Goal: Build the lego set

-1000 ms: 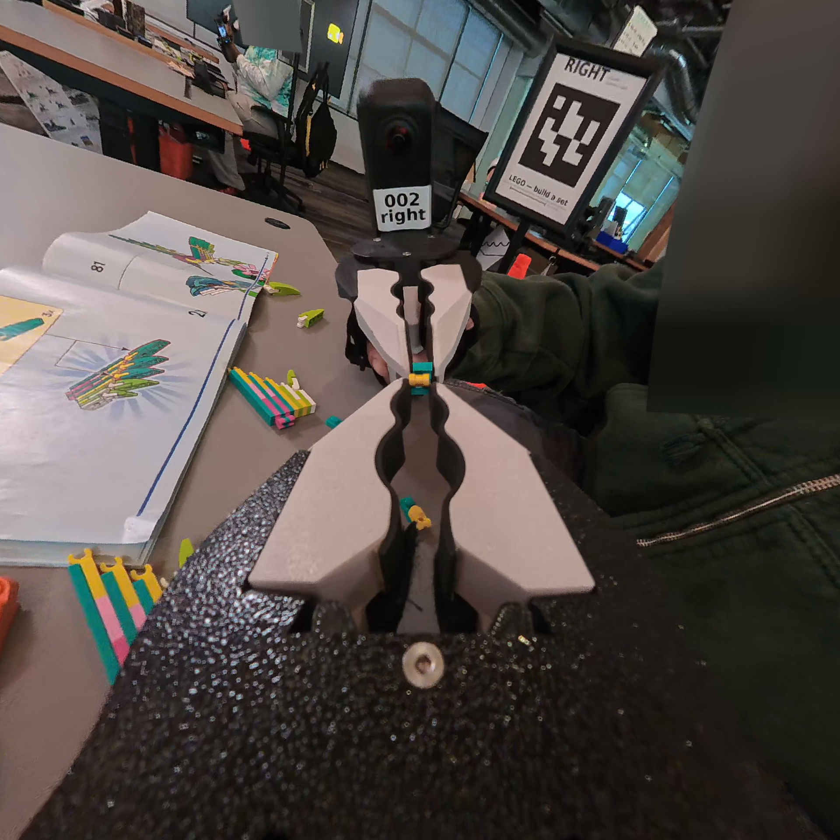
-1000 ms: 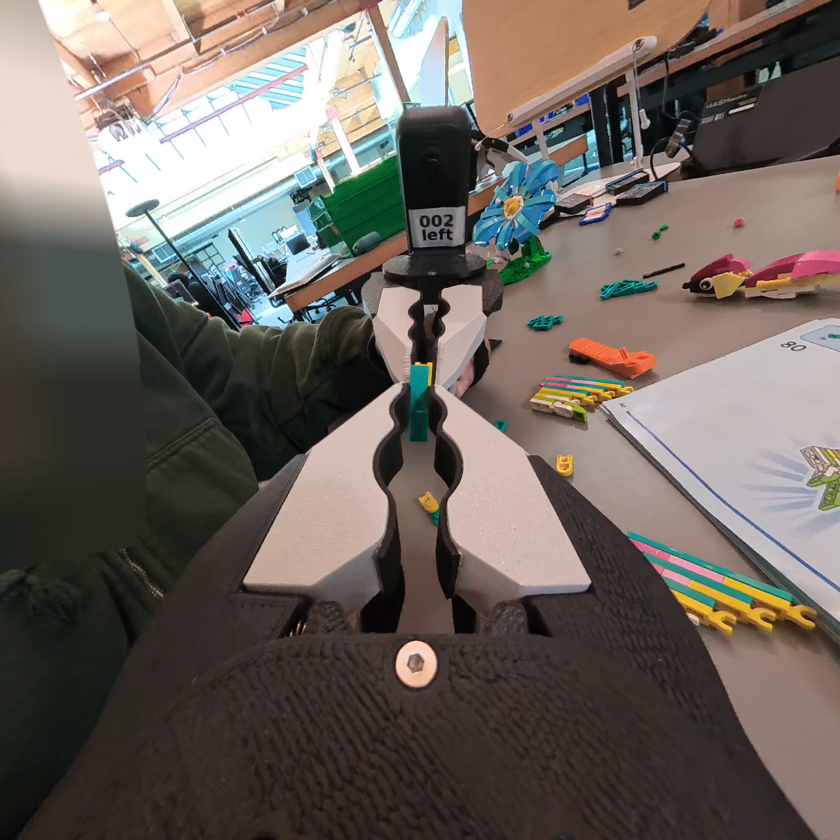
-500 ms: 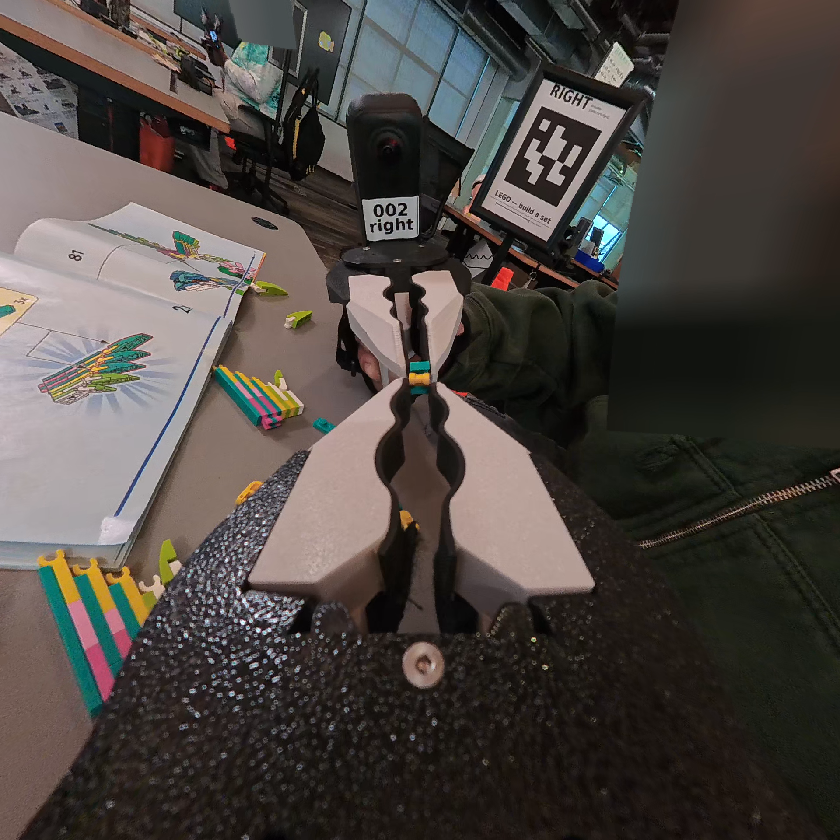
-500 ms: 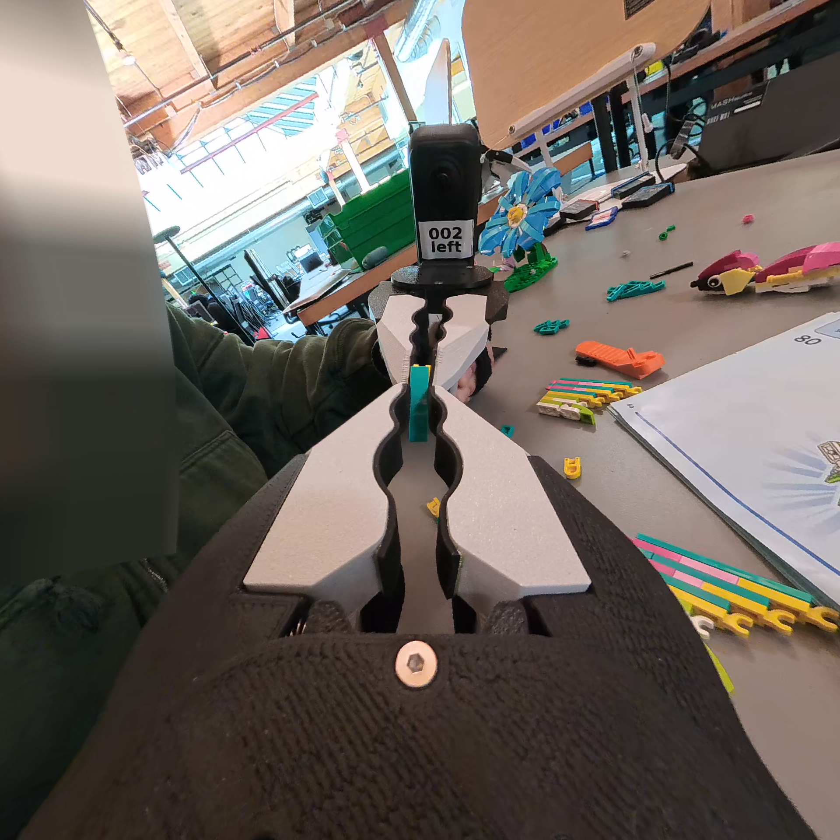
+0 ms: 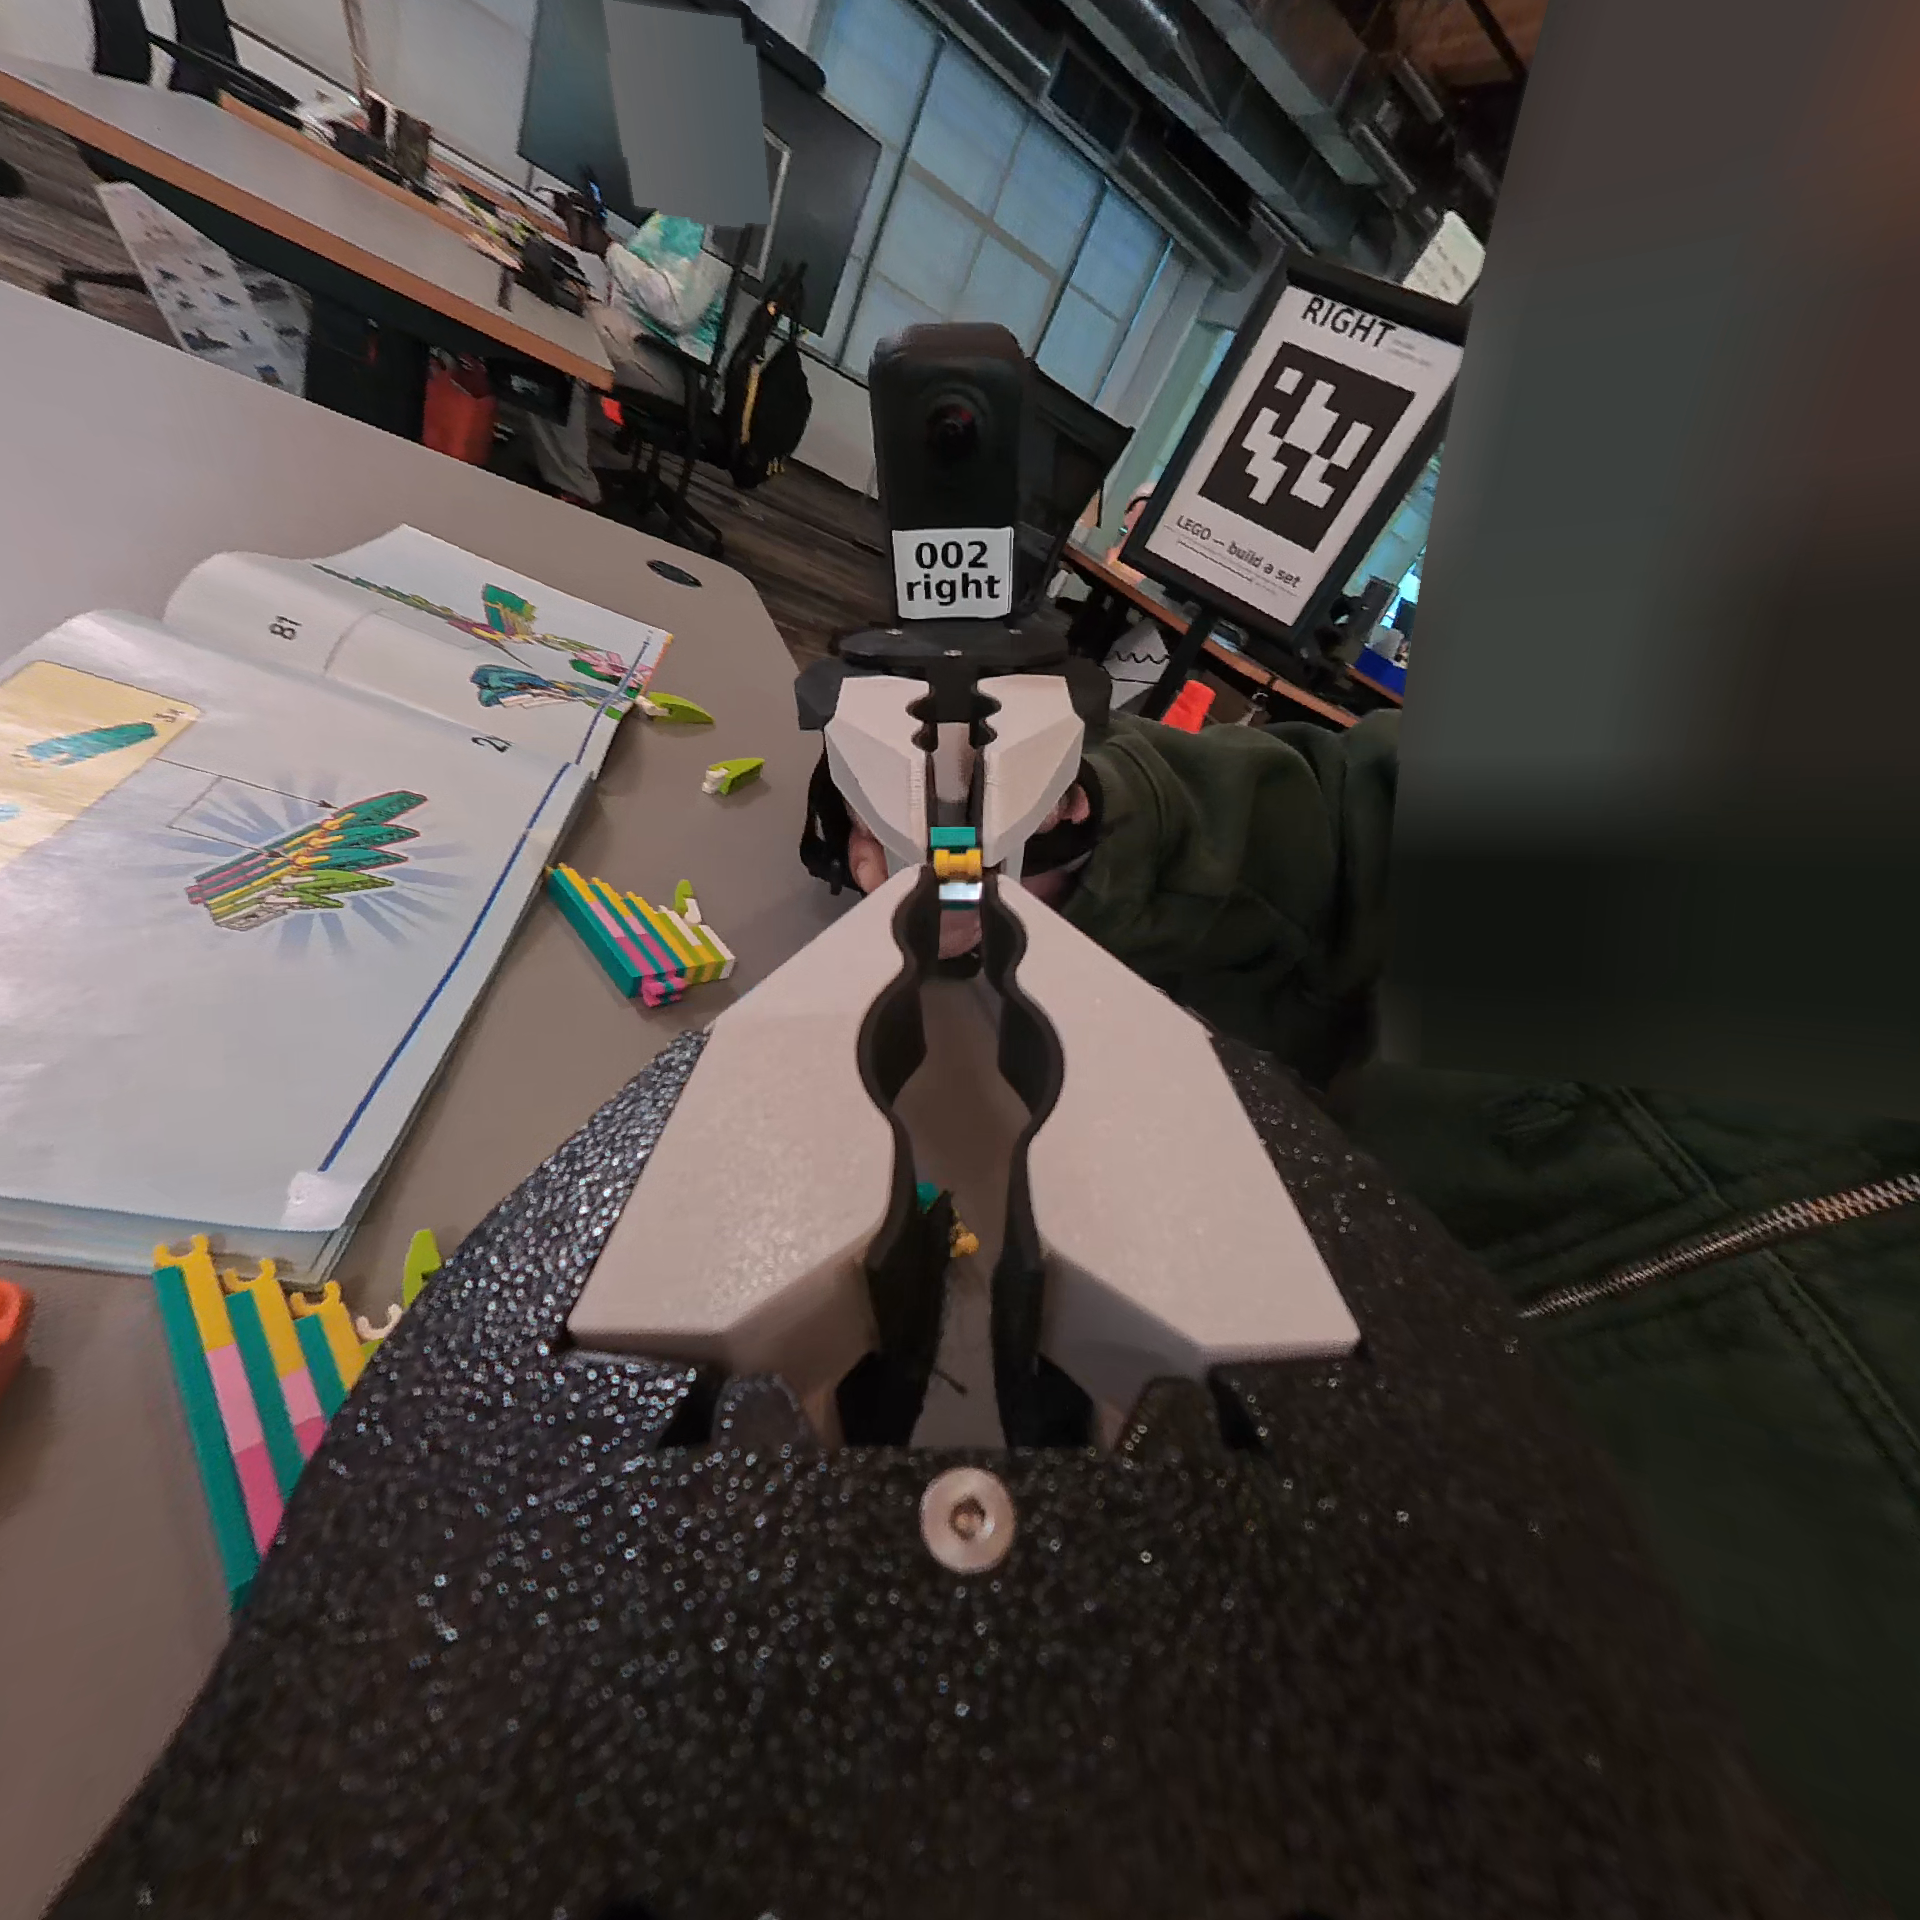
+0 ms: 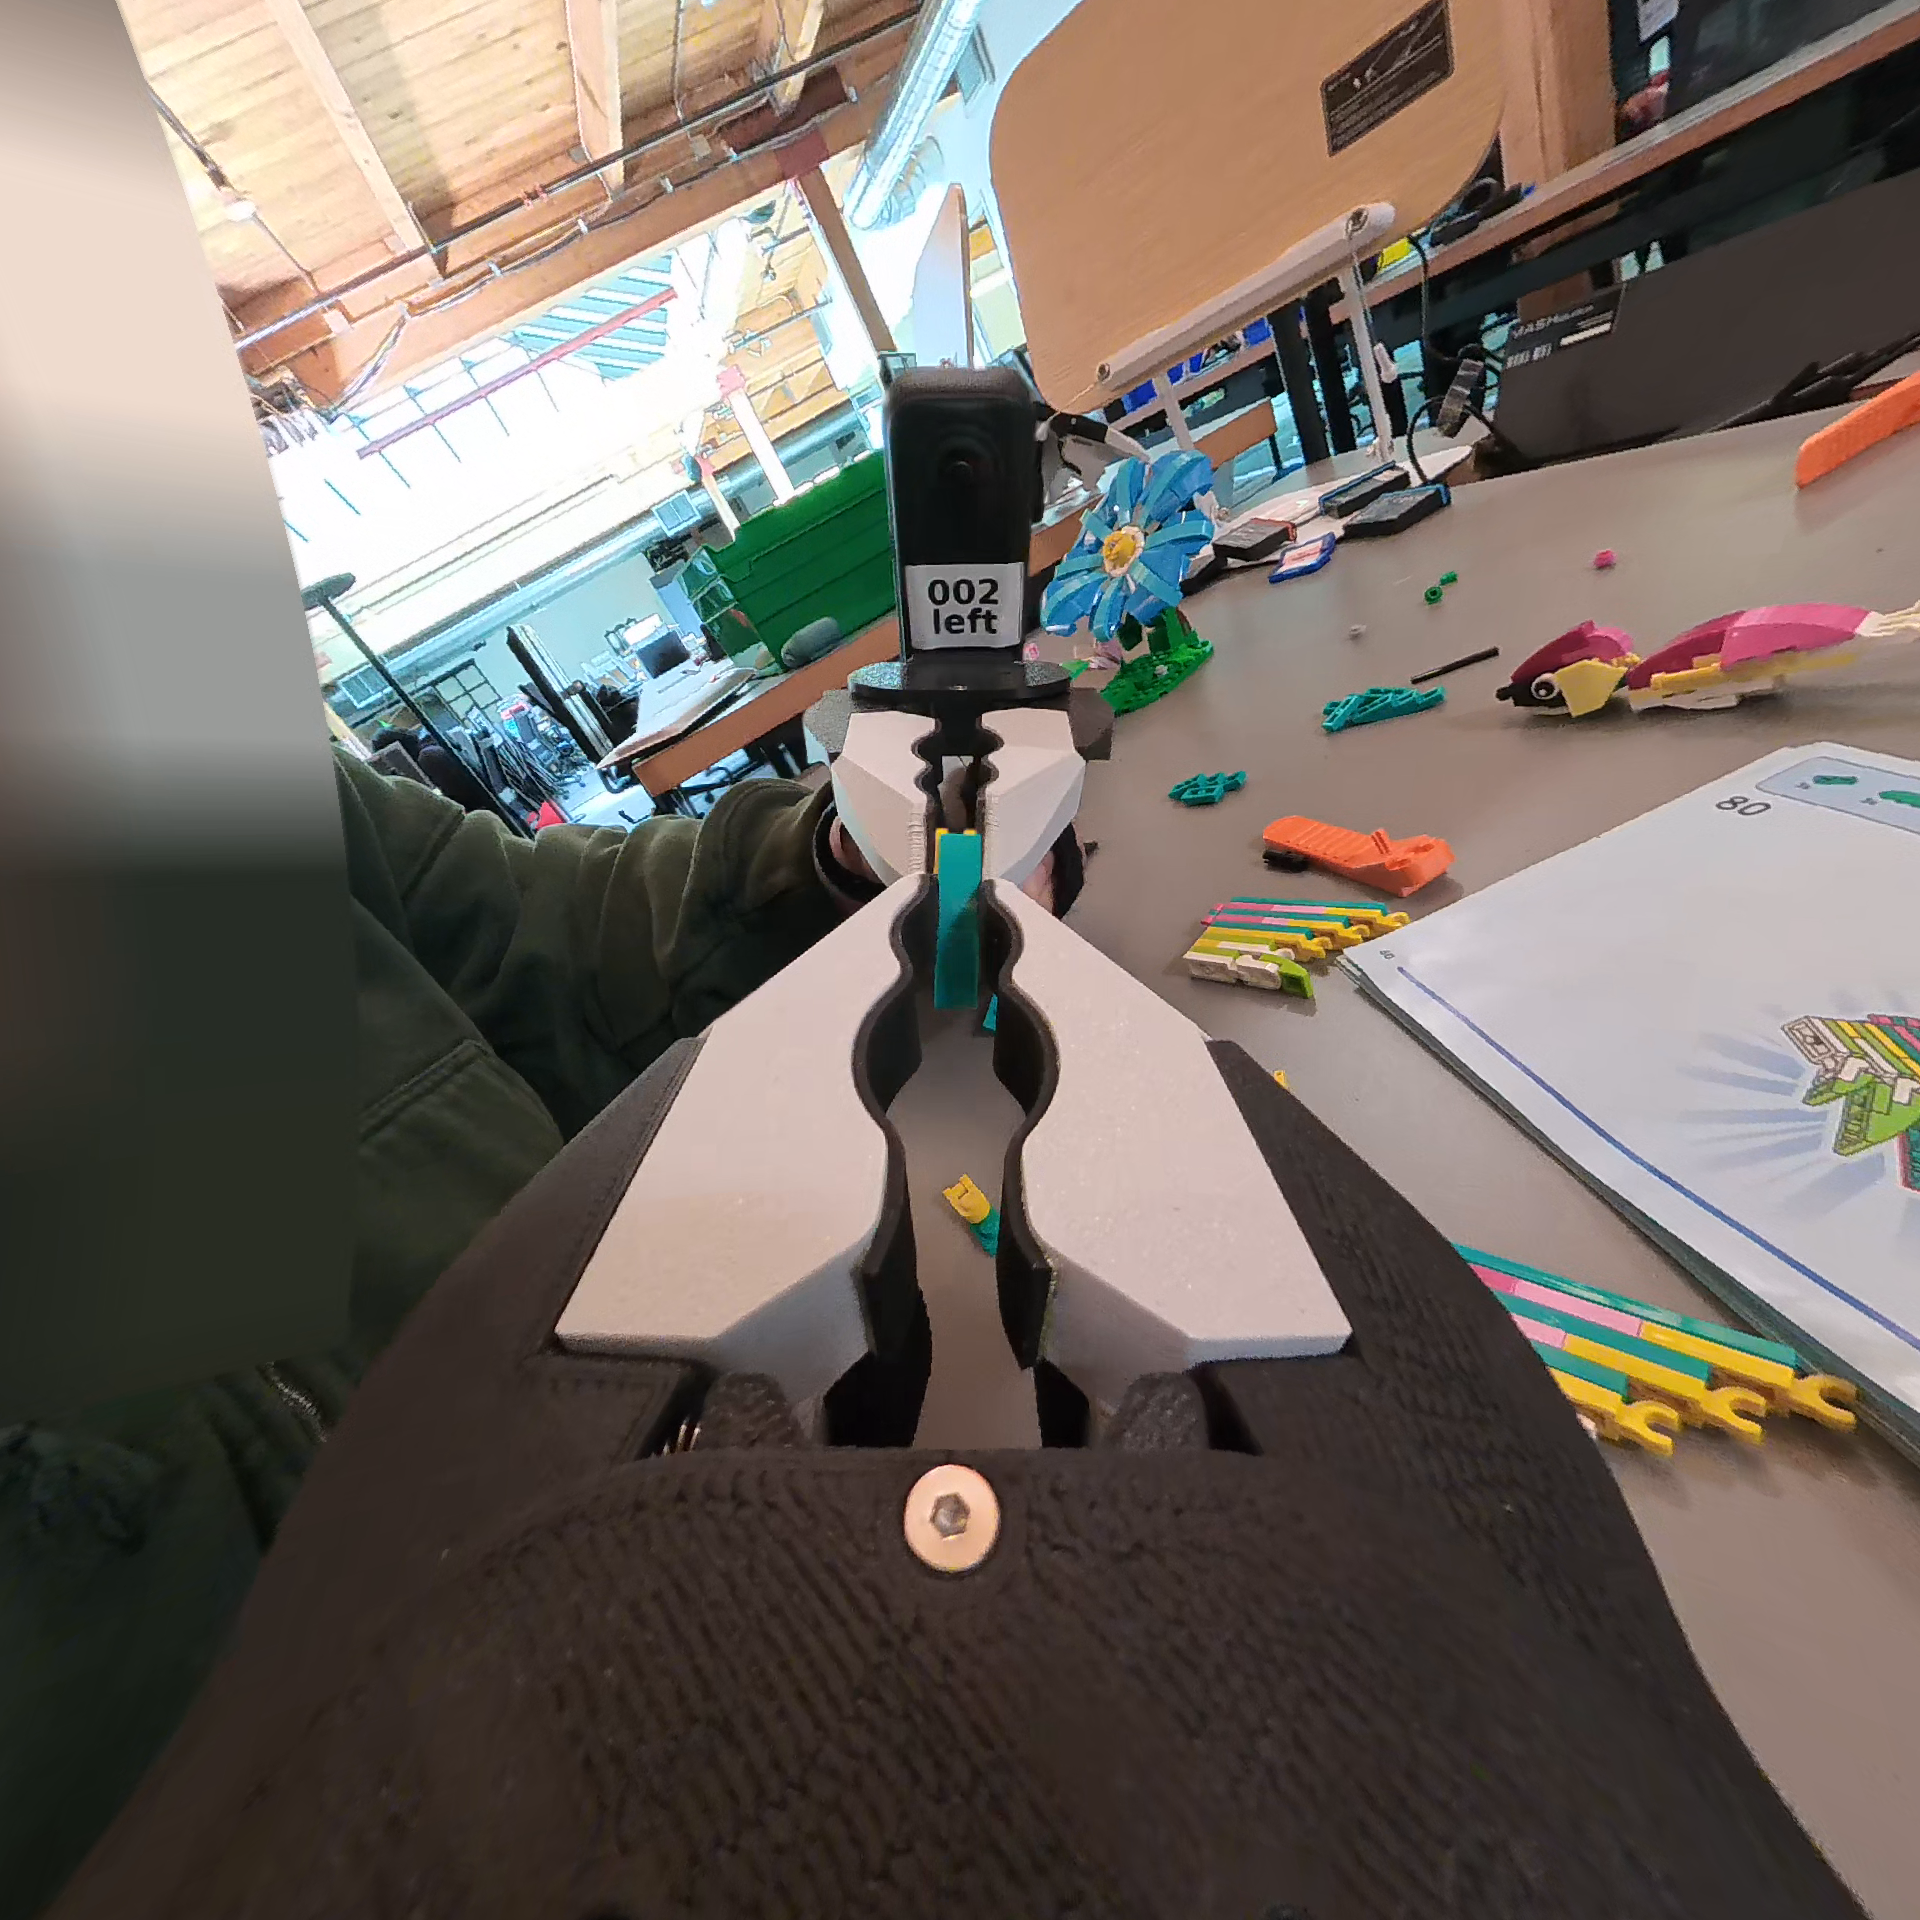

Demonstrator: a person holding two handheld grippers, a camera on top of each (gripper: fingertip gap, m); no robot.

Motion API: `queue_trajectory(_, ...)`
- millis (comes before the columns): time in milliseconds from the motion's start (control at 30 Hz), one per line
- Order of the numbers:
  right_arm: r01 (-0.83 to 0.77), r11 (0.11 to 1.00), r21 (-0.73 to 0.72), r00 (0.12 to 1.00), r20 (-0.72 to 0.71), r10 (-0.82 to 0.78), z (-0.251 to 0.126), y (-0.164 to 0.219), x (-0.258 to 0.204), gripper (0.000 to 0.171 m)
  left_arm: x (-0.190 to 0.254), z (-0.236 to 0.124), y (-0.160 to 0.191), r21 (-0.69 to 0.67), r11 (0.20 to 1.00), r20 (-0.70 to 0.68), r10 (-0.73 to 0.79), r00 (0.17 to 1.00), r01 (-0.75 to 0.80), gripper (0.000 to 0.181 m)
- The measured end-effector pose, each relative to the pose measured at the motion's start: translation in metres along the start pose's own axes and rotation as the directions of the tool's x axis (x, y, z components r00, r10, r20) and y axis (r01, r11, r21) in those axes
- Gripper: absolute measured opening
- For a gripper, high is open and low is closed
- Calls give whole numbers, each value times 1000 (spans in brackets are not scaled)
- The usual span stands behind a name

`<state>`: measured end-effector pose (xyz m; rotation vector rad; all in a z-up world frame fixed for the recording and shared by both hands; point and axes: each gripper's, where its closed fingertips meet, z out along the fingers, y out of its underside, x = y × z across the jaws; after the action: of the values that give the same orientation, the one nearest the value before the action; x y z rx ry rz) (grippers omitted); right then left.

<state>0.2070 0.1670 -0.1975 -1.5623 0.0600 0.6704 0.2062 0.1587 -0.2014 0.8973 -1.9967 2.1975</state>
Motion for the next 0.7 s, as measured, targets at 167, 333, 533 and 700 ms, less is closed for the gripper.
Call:
queue_trajectory(167,-30,1000,5,999,10,30,1,0,0,6,1,-1,-2,12,1000,-2,4,1000,-4,5)
queue_trajectory(333,-65,998,23,998,25,64,2,-1,-1,6,1,-1,-4,30,1000,-12,-1,1000,1,5)
queue_trajectory(533,-114,993,-4,991,75,114,1,1,-5,6,5,-1,-2,12,1000,-37,1,999,-1,5)
queue_trajectory(700,-100,991,-83,991,76,107,-1,9,-5,6,4,1,7,-56,998,-33,13,999,-15,5)
